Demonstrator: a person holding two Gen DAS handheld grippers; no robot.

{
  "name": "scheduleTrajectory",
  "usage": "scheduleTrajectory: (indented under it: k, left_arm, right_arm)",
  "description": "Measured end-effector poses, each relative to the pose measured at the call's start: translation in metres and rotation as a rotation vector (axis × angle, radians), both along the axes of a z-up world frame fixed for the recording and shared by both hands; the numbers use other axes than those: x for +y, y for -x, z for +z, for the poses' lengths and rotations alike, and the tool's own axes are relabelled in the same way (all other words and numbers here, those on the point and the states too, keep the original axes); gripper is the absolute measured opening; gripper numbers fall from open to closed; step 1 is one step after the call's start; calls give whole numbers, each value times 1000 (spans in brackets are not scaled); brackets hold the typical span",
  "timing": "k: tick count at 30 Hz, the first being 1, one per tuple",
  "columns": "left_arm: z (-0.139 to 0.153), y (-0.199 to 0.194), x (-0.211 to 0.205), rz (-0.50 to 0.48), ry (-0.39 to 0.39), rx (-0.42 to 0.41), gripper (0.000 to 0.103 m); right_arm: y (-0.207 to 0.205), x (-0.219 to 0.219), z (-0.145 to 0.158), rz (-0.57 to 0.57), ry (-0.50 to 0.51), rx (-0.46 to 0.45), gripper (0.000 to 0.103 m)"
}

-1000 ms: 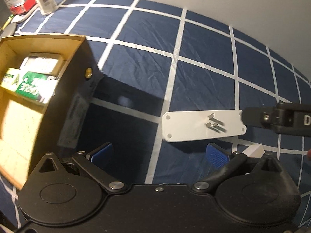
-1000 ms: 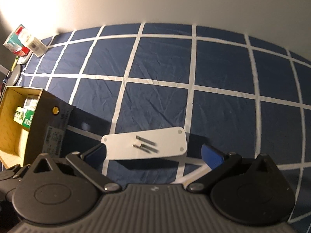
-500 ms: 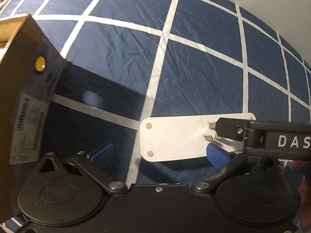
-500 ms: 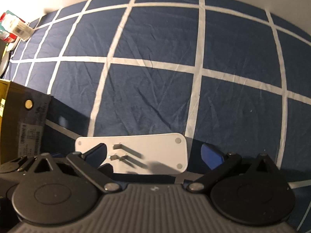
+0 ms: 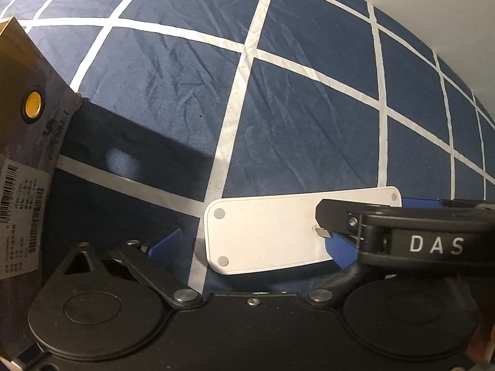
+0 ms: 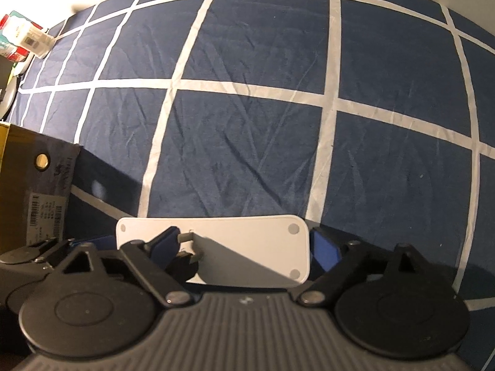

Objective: Organize objects
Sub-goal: 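Close both grippers on the white power strip and lift it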

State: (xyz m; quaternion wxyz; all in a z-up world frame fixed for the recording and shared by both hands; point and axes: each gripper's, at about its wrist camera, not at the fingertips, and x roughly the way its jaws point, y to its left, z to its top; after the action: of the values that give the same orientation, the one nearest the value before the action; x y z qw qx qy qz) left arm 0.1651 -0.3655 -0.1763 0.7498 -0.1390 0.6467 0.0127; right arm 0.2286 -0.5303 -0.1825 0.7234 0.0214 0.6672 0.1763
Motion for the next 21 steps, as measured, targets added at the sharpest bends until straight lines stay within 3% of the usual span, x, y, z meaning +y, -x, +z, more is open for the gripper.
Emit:
scheduleTrajectory:
  k: [8, 16, 21]
  left_arm:
    - [4, -1, -4, -23, 26, -14, 83]
    - [2, -1, -5, -31, 24, -10, 85]
    - [4, -1, -6, -37, 25, -17, 81]
  right_arm:
    - [3, 2, 0, -8, 7, -10, 90]
    - [5, 3, 0, -9, 12, -8, 89]
    - [6, 3, 0, -14, 17, -6, 89]
